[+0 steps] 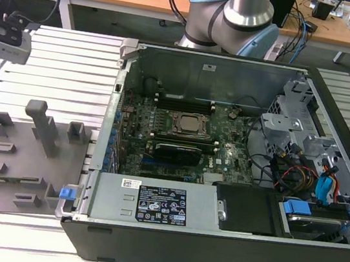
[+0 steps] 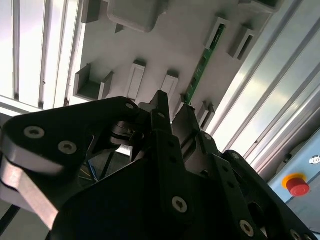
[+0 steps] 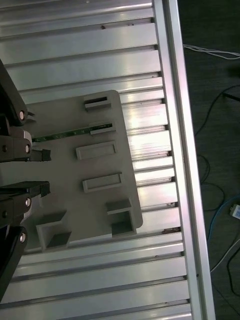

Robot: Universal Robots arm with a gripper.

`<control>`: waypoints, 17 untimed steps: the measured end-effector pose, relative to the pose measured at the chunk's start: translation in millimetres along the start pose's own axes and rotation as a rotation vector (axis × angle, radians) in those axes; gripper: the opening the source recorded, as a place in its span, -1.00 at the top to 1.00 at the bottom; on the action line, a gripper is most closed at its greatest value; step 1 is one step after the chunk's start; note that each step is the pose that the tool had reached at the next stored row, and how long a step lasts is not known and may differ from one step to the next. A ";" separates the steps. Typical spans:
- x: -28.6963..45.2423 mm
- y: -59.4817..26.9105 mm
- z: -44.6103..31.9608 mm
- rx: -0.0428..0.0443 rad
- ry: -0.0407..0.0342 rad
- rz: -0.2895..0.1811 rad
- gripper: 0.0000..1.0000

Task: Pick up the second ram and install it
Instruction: 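Pick up the second ram and move it above second insertion slot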

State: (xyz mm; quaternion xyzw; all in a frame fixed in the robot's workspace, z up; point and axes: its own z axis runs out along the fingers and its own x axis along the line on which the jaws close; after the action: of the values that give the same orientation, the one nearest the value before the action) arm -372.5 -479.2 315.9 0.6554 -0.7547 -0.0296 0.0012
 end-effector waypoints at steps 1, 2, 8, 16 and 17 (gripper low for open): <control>0.0 -0.1 1.2 0.0001 -0.0001 0.000 0.40; 0.1 -0.1 1.8 0.0000 -0.0001 0.000 0.40; 0.2 -0.3 6.8 0.0000 0.0000 0.000 0.40; 0.4 -0.6 12.4 0.0000 0.0000 0.000 0.40; 0.5 -0.7 13.4 0.0000 0.0001 0.000 0.40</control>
State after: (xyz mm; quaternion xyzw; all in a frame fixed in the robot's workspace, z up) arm -372.5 -479.2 302.4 0.6554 -0.7547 -0.0296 0.0012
